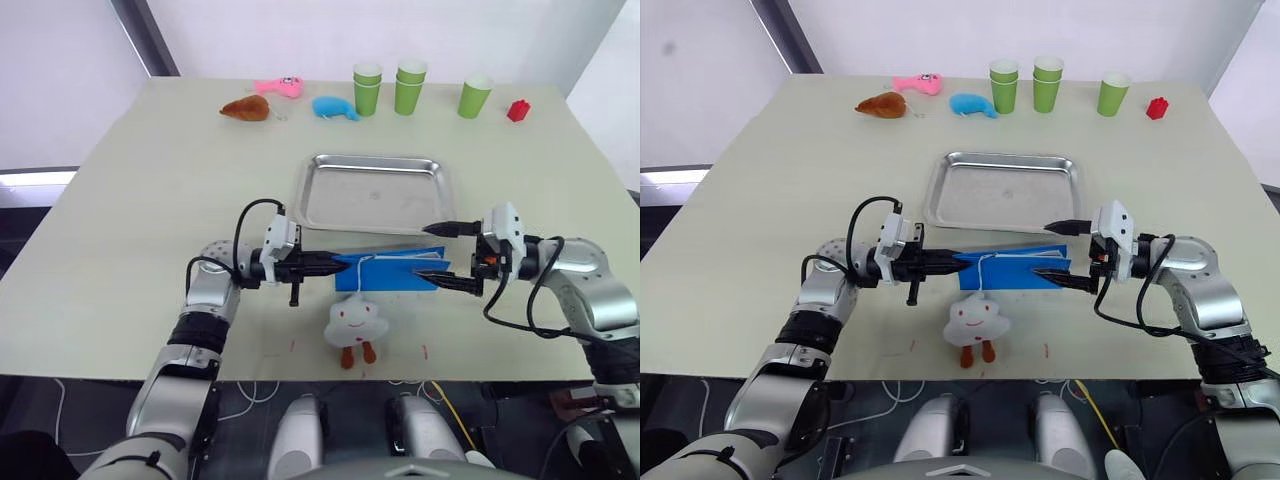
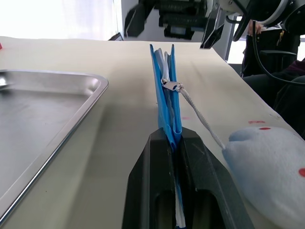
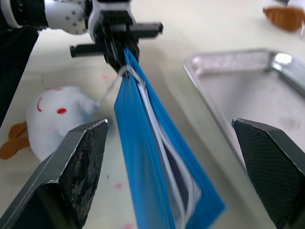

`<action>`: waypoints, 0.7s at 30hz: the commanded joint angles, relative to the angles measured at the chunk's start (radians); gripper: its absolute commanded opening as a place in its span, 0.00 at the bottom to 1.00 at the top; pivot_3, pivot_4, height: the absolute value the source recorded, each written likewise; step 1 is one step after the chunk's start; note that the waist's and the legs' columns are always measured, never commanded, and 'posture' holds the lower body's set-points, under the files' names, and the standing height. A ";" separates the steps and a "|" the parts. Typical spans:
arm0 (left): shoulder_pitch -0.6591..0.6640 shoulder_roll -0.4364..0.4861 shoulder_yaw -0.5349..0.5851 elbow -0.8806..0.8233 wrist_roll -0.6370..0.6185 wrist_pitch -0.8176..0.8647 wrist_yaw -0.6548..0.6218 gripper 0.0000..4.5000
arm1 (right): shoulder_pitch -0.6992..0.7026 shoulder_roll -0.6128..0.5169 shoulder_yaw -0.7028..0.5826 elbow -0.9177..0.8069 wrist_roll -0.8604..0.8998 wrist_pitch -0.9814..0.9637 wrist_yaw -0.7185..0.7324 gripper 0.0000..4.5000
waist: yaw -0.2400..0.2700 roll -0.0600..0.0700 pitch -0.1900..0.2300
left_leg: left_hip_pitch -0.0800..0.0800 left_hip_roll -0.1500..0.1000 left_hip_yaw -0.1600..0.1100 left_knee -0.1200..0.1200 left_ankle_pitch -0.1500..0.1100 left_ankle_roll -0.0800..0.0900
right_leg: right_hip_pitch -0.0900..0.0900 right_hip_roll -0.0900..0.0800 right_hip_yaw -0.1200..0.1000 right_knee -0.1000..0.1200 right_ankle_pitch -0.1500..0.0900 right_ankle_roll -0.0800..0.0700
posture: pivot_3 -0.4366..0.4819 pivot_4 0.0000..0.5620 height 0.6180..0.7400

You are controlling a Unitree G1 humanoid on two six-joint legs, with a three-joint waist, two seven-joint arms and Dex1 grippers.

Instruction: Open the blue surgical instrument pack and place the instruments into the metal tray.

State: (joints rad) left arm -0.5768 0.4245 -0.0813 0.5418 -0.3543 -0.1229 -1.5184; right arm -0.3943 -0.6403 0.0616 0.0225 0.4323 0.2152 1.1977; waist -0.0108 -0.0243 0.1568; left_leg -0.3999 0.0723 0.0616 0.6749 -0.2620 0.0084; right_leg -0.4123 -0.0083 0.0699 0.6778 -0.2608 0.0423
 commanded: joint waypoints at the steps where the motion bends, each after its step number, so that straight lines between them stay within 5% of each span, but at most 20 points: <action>1: 0.014 -0.005 -0.021 0.027 0.034 -0.004 0.005 0.00 | 0.000 -0.004 -0.013 0.034 0.004 -0.026 0.043 0.97 | 0.000 0.000 0.000 | 0.000 0.000 0.000 0.000 0.000 0.000 | 0.000 0.000 0.000 0.000 0.000 0.000 | 0.48 0.27 1.00; 4: 0.008 -0.004 -0.020 0.032 0.035 -0.006 0.005 0.00 | -0.012 0.029 -0.017 0.078 0.015 -0.024 0.042 0.85 | -0.001 0.000 0.000 | 0.000 0.000 0.000 0.000 0.000 0.000 | 0.000 0.000 0.000 0.000 0.000 0.000 | 0.48 0.27 1.00; 14: -0.004 0.002 -0.019 0.050 0.036 -0.013 -0.002 0.00 | -0.022 0.050 -0.005 0.124 -0.015 -0.048 0.076 0.03 | -0.002 0.000 0.000 | 0.000 0.000 0.000 0.000 0.000 0.000 | 0.000 0.000 0.000 0.000 0.000 0.000 | 0.48 0.27 1.00; 21: 0.001 0.001 -0.021 0.044 0.036 -0.013 -0.002 0.00 | -0.015 0.053 0.002 0.128 -0.044 -0.070 0.076 0.03 | -0.002 0.000 0.000 | 0.000 0.000 0.000 0.000 0.000 0.000 | 0.000 0.000 0.000 0.000 0.000 0.000 | 0.48 0.27 1.00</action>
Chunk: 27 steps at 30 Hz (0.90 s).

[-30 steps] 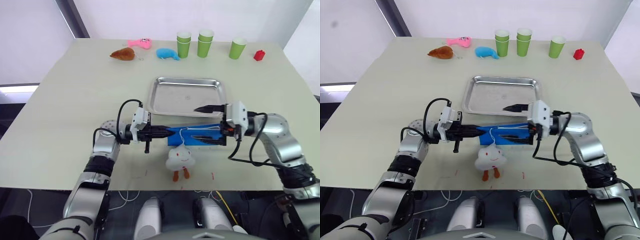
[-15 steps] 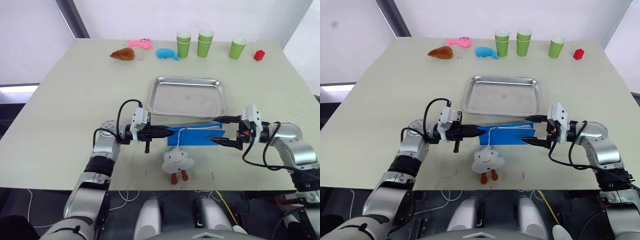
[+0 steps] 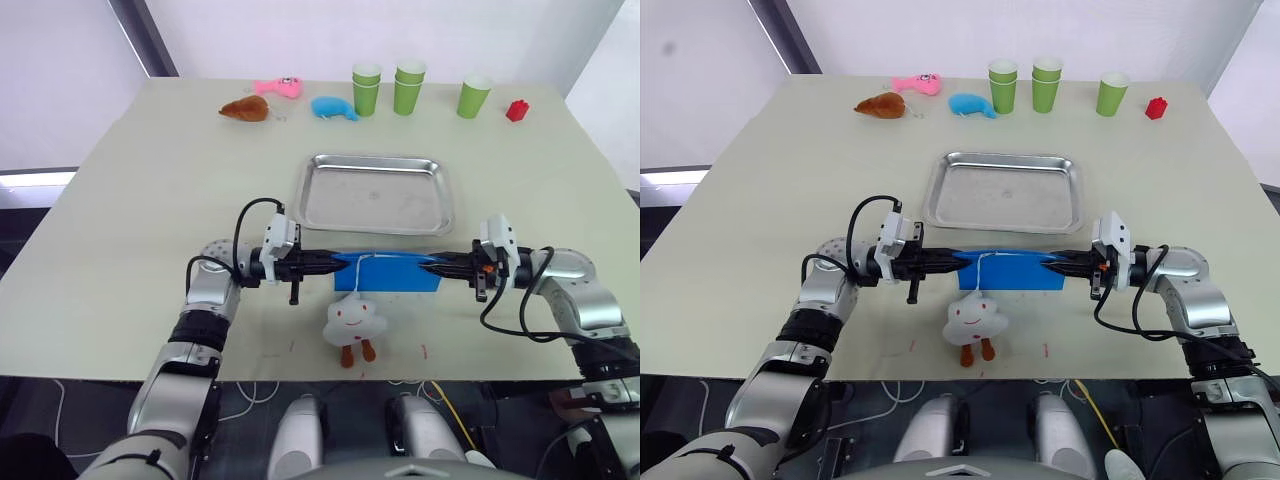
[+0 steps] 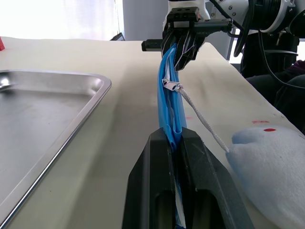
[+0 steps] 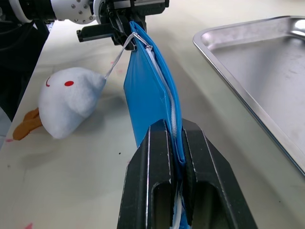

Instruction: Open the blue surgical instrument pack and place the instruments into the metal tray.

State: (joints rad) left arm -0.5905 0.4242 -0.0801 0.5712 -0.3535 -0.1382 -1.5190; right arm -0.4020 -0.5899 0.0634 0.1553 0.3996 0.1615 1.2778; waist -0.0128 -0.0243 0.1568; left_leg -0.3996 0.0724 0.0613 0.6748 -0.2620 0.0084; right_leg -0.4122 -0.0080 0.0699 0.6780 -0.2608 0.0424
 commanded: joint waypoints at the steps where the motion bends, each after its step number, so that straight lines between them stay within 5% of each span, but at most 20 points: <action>1: 0.012 0.002 -0.021 0.016 0.034 0.006 -0.001 0.00 | -0.008 0.005 0.000 -0.004 -0.012 -0.017 -0.005 0.03 | 0.000 0.000 0.000 | 0.000 0.000 0.000 0.000 0.000 0.000 | 0.000 0.000 0.000 0.000 0.000 0.000 | 0.48 0.27 1.00; 3: 0.006 0.006 -0.021 0.012 0.027 0.037 -0.006 0.00 | -0.011 0.008 -0.002 -0.002 -0.009 -0.018 -0.004 0.03 | 0.000 0.000 0.000 | 0.000 0.000 0.000 0.000 0.000 0.000 | 0.000 0.000 0.000 0.000 0.000 0.000 | 0.48 0.27 1.00; 9: 0.004 0.018 0.054 -0.109 -0.061 0.115 0.028 0.55 | -0.017 0.012 -0.007 0.006 -0.003 -0.026 0.005 0.00 | -0.002 0.000 0.000 | -0.001 0.000 0.000 0.000 0.000 0.000 | -0.001 0.000 0.000 0.000 0.000 0.000 | 0.48 0.27 1.00; 15: 0.075 0.086 0.091 -0.307 -0.119 0.215 0.039 0.99 | -0.011 0.015 -0.010 0.001 0.000 -0.028 0.009 0.00 | -0.004 0.000 0.000 | 0.000 0.000 0.000 -0.001 0.000 0.000 | -0.001 0.000 0.000 0.000 0.000 0.000 | 0.48 0.27 1.00; 27: 0.286 0.162 0.010 -0.673 -0.162 0.330 0.041 0.99 | -0.021 0.034 -0.005 0.038 -0.012 -0.054 0.006 0.00 | -0.005 0.000 0.000 | 0.001 0.001 0.001 -0.002 0.000 0.000 | -0.001 0.000 0.001 0.000 0.000 0.000 | 0.48 0.27 1.00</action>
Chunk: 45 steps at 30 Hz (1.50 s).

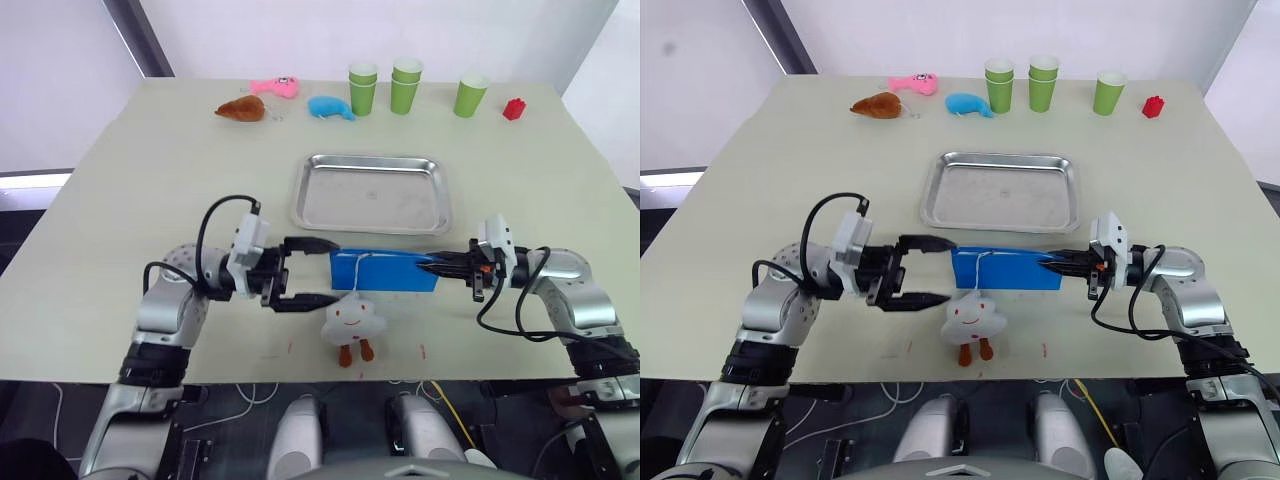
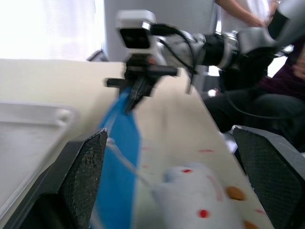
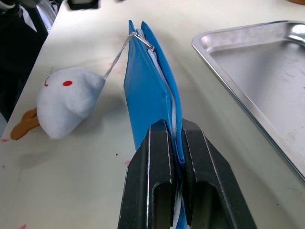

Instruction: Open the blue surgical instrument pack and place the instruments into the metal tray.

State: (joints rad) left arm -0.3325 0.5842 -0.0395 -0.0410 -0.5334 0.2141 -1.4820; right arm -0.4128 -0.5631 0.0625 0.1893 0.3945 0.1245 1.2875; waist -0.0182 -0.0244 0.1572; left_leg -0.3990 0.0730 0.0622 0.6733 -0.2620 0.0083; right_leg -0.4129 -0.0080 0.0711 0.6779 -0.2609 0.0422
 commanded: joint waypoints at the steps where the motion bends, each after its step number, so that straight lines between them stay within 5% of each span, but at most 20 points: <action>1: 0.039 0.000 -0.040 -0.068 0.027 -0.030 0.013 0.99 | -0.011 0.010 -0.003 0.007 -0.008 -0.020 -0.004 0.00 | 0.001 0.000 0.000 | 0.000 0.000 0.000 0.000 0.000 0.000 | 0.000 0.000 0.000 0.000 0.000 0.000 | 0.48 0.27 1.00; 13: 0.088 -0.043 -0.159 0.071 0.248 -0.225 0.122 0.99 | -0.009 0.006 0.001 0.028 -0.041 -0.057 -0.011 0.00 | 0.001 0.000 0.000 | 0.001 0.000 0.001 0.000 0.000 0.000 | 0.000 0.000 0.001 0.000 0.000 0.000 | 0.48 0.27 1.00; 22: 0.065 -0.051 -0.147 0.157 0.238 -0.275 0.137 0.07 | -0.009 0.008 -0.002 0.030 -0.044 -0.058 -0.018 0.00 | 0.002 0.000 0.000 | 0.001 0.000 0.001 0.000 0.000 0.000 | 0.000 0.000 0.001 0.000 0.000 0.000 | 0.48 0.27 1.00; 35: 0.037 0.017 0.016 0.041 0.029 -0.098 0.140 0.03 | -0.006 0.011 0.003 0.040 -0.046 -0.070 -0.011 0.00 | 0.002 0.000 0.000 | 0.001 0.000 0.001 0.000 0.000 0.000 | 0.000 0.000 0.001 0.000 0.000 0.000 | 0.48 0.27 1.00; 45: 0.036 0.116 0.147 0.183 0.085 -0.177 0.179 0.03 | 0.000 0.015 0.007 0.041 -0.047 -0.074 -0.005 0.00 | 0.001 0.000 0.000 | 0.001 0.000 0.001 0.000 0.000 0.000 | 0.000 0.000 0.000 0.000 0.000 0.000 | 0.48 0.27 1.00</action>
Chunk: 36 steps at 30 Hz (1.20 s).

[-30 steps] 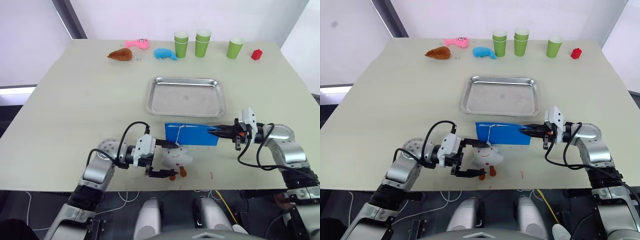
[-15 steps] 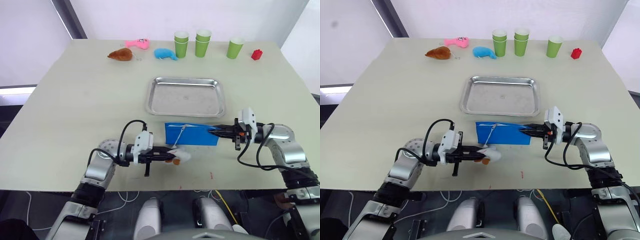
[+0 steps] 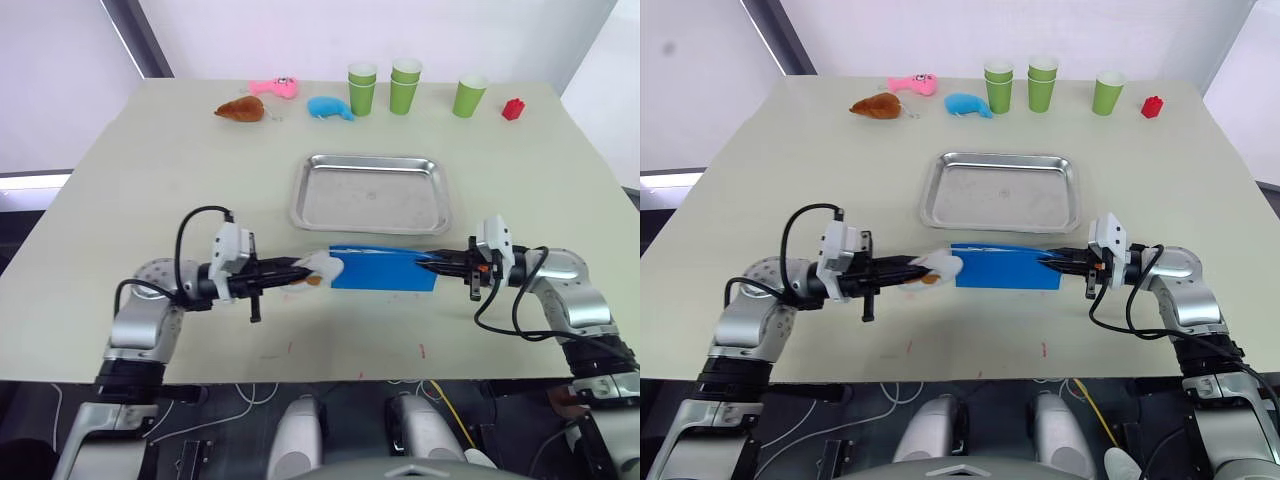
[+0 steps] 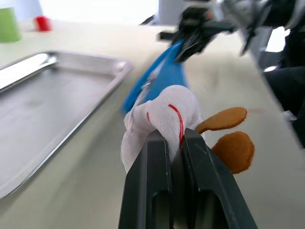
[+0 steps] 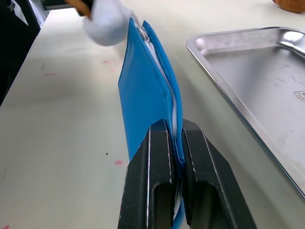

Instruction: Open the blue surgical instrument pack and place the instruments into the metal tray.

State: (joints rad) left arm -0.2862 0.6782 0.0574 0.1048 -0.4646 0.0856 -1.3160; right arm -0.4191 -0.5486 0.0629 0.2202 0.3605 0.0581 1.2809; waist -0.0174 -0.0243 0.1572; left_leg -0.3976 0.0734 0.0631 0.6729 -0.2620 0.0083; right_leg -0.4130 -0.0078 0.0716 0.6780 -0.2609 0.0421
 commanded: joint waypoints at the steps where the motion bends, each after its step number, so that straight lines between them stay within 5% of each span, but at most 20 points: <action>1: -0.013 0.026 0.060 0.053 0.018 -0.058 0.017 0.03 | 0.005 0.001 0.007 0.011 -0.013 -0.008 0.002 0.00 | 0.000 0.000 0.000 | 0.000 0.000 0.000 0.000 0.000 0.000 | 0.000 0.000 0.000 0.000 0.000 0.000 | 0.48 0.27 1.00; 21: 0.126 0.069 0.005 0.142 0.126 -0.134 -0.006 0.03 | 0.001 0.007 0.001 0.010 0.026 0.000 0.045 0.00 | -0.001 0.000 0.000 | 0.001 0.001 0.001 -0.001 0.000 0.000 | 0.000 0.000 0.000 0.000 0.000 0.000 | 0.48 0.27 1.00; 36: 0.060 0.061 -0.061 0.398 0.201 -0.296 -0.035 0.03 | -0.018 0.045 -0.071 -0.071 0.177 0.144 0.032 0.00 | -0.002 0.006 -0.004 | 0.004 0.001 0.004 -0.001 0.000 0.000 | 0.000 0.001 0.002 0.002 0.001 -0.001 | 0.48 0.27 1.00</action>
State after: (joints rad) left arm -0.2615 0.7308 0.0215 0.4175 -0.3317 -0.2258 -1.3617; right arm -0.4201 -0.5030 0.0527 0.1954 0.4849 0.1962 1.3179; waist -0.0192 -0.0182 0.1536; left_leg -0.3933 0.0745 0.0673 0.6716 -0.2619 0.0084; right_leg -0.4129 -0.0073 0.0742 0.6795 -0.2603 0.0412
